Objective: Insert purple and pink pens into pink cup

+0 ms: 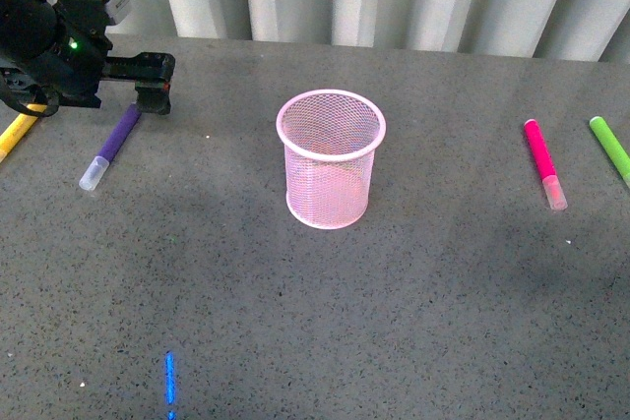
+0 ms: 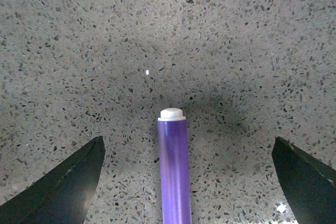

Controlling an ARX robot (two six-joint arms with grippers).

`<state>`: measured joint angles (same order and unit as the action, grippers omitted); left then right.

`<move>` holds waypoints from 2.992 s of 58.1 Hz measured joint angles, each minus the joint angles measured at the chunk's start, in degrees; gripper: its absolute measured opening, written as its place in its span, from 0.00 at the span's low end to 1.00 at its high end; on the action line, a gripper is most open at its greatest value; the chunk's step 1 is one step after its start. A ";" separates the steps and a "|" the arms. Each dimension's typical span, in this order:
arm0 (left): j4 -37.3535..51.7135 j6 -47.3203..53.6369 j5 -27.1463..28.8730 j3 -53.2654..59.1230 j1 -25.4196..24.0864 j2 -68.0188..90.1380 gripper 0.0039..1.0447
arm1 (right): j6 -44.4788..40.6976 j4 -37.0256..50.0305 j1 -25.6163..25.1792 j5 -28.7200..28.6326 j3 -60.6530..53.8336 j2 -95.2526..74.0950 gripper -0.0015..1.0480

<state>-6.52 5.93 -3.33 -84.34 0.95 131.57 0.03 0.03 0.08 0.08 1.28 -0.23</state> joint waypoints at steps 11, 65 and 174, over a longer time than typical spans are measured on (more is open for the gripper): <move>-0.61 0.46 0.07 -1.46 -0.02 2.29 0.94 | 0.00 0.00 0.00 0.00 0.00 0.00 0.93; -4.74 3.37 1.49 -2.56 -0.83 2.95 0.88 | 0.00 0.00 0.00 0.00 0.00 0.00 0.93; 86.25 -31.58 20.24 37.92 27.91 -11.96 0.12 | 0.00 0.00 0.02 0.00 0.00 0.00 0.93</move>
<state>79.72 -25.65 16.91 -46.41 28.86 119.61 0.03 0.03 0.10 0.08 1.28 -0.23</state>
